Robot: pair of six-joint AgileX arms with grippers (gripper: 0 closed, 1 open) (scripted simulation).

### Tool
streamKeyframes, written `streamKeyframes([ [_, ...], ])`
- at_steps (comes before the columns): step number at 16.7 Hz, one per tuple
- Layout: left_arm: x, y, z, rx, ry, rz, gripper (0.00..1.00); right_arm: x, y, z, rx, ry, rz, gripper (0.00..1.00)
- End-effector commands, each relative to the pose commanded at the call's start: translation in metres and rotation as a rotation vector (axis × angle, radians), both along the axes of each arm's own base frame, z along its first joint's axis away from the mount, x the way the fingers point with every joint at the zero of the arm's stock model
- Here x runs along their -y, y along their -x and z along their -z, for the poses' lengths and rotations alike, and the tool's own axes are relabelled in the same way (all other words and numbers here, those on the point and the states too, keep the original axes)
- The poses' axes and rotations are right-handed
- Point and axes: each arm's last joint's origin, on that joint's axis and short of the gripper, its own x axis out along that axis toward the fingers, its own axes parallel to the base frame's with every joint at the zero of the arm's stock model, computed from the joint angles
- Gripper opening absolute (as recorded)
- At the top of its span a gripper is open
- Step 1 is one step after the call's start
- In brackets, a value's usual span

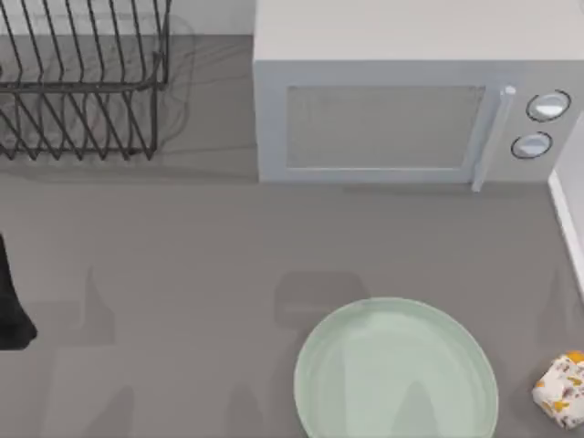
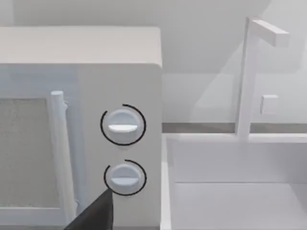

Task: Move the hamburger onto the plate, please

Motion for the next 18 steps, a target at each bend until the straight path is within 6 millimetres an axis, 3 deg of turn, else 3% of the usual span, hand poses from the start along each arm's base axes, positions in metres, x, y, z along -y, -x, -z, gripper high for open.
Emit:
streamKeyframes([
  [4,0.000,0.000,0.000,0.000,0.000,0.000,1.00,-0.001,0.000,-0.004,-0.036,0.010,-0.010,1.00],
  [7,0.000,0.000,0.000,0.000,0.000,0.000,1.00,-0.005,-0.004,-0.015,-0.173,0.046,-0.049,1.00],
  [12,0.000,0.000,0.000,0.000,0.000,0.000,1.00,-0.019,-0.029,-0.027,-0.626,0.161,-0.174,1.00],
  [18,0.000,0.000,0.000,0.000,0.000,0.000,1.00,-0.047,-0.073,-0.020,-1.209,0.344,-0.357,1.00],
])
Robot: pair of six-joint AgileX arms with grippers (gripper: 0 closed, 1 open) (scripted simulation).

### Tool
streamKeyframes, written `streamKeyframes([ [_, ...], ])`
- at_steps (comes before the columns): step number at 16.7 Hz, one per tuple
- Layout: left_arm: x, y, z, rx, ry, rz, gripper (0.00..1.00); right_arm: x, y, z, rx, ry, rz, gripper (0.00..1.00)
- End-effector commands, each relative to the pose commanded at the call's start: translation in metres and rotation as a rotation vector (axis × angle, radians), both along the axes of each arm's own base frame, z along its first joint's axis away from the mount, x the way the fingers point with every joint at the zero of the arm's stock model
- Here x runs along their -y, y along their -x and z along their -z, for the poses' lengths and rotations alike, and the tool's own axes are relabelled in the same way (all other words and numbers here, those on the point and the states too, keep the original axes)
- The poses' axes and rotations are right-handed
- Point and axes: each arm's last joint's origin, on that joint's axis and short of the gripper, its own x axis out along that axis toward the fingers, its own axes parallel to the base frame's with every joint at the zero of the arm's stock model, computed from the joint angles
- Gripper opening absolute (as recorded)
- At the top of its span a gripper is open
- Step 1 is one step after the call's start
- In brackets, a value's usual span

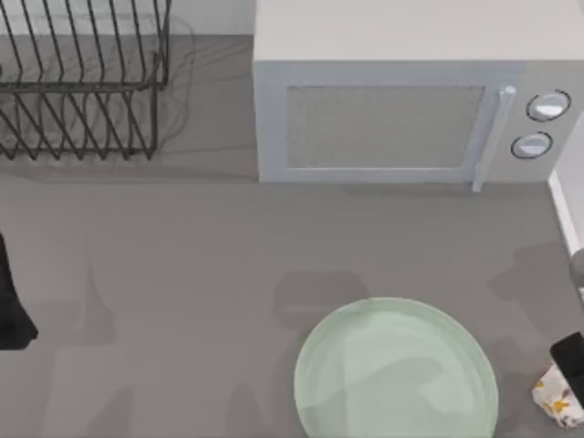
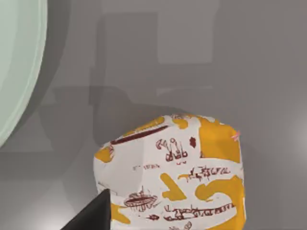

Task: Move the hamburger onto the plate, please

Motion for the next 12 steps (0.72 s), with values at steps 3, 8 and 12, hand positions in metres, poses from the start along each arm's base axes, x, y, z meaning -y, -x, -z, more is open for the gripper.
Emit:
streamKeyframes([
  [3,0.000,0.000,0.000,0.000,0.000,0.000,1.00,-0.014,-0.018,0.003,-0.182,0.063,-0.081,1.00],
  [8,0.000,0.000,0.000,0.000,0.000,0.000,1.00,-0.027,-0.034,0.007,-0.312,0.112,-0.146,1.00],
  [12,0.000,0.000,0.000,0.000,0.000,0.000,1.00,-0.026,-0.034,0.007,-0.310,0.111,-0.141,1.00],
])
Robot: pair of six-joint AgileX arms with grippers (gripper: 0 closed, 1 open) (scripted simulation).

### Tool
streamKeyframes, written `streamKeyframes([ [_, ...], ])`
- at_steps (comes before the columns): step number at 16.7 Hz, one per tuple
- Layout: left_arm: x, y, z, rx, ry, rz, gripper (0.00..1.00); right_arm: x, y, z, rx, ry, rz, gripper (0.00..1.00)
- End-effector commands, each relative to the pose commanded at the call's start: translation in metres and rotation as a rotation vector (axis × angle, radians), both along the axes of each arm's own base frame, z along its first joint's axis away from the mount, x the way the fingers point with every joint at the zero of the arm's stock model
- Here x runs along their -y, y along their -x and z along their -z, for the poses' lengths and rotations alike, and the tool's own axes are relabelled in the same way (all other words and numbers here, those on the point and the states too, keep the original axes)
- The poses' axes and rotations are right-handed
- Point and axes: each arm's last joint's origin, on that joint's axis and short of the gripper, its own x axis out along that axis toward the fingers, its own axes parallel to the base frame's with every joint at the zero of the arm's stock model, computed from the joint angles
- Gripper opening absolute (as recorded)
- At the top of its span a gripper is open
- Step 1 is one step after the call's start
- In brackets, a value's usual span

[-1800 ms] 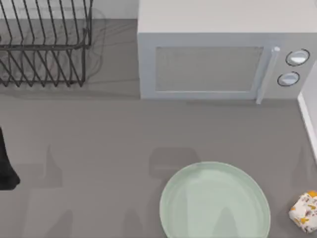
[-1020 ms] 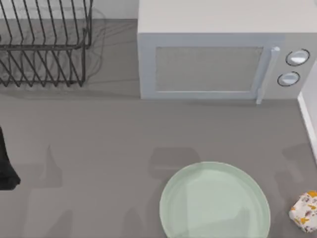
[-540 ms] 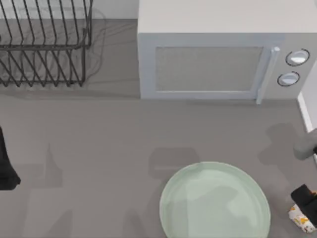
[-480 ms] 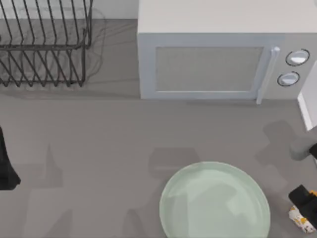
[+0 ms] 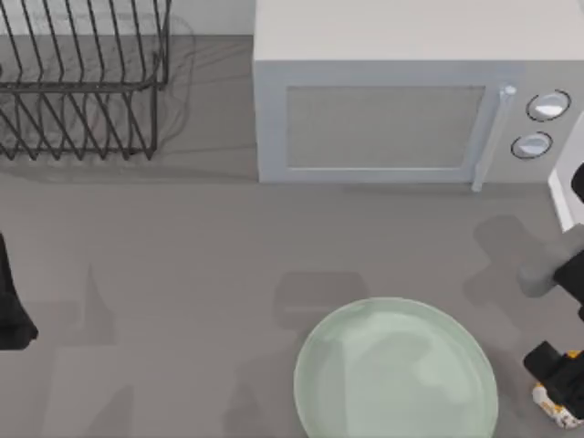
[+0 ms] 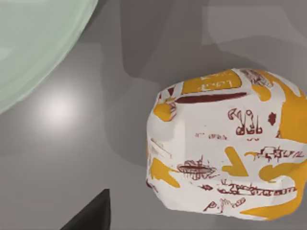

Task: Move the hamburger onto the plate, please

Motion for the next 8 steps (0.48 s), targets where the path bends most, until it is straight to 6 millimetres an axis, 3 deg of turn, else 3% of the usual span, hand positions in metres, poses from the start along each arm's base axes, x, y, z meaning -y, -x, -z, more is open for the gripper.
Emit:
streamKeyframes([
  [3,0.000,0.000,0.000,0.000,0.000,0.000,1.00,-0.001,-0.001,0.010,-0.006,0.002,-0.004,1.00],
  [8,0.000,0.000,0.000,0.000,0.000,0.000,1.00,-0.002,-0.004,0.056,0.008,-0.003,-0.005,1.00],
])
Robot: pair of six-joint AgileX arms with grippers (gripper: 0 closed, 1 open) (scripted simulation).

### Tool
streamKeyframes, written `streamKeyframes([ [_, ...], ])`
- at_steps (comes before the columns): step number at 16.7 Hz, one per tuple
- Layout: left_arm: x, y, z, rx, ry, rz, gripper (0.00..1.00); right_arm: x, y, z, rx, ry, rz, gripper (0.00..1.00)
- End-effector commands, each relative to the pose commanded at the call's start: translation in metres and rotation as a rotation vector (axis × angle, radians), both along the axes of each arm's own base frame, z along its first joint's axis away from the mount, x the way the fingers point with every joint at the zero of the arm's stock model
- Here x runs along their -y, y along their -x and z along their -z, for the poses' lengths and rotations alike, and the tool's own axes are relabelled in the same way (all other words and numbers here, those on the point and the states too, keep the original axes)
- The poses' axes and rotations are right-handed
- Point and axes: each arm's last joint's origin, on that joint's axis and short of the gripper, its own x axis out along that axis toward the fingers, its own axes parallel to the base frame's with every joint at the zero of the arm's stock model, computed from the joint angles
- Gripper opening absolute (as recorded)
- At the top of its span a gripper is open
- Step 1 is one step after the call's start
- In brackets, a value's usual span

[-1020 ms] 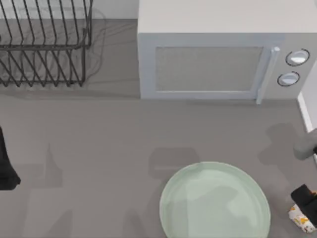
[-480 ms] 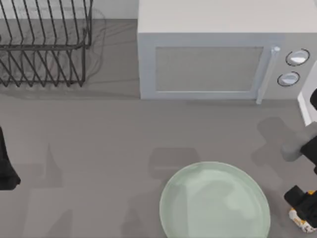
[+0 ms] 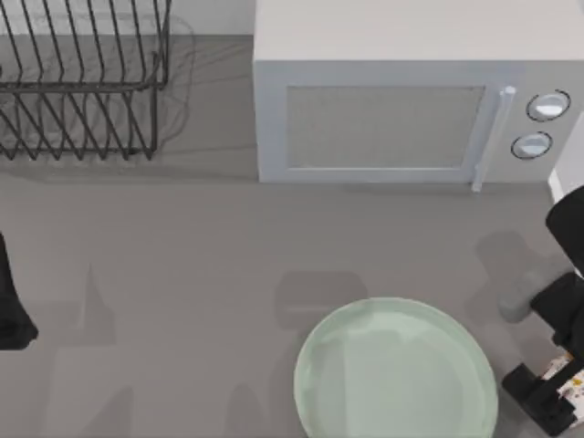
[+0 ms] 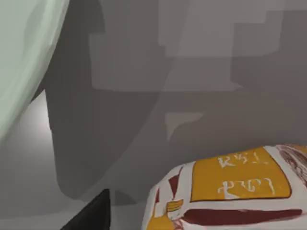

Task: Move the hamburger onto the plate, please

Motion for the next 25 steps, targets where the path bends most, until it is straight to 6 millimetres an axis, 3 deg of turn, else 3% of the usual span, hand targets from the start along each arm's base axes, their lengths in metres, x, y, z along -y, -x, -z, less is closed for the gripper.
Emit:
streamKeyframes([
  [3,0.000,0.000,0.000,0.000,0.000,0.000,1.00,0.001,0.003,0.021,-0.008,0.003,-0.001,1.00],
  [8,0.000,0.000,0.000,0.000,0.000,0.000,1.00,0.001,0.004,0.024,-0.011,0.004,-0.001,1.00],
  [21,0.000,0.000,0.000,0.000,0.000,0.000,1.00,0.001,0.004,0.024,-0.011,0.004,-0.001,0.02],
  [25,0.000,0.000,0.000,0.000,0.000,0.000,1.00,0.001,0.004,0.024,-0.011,0.004,-0.001,0.00],
])
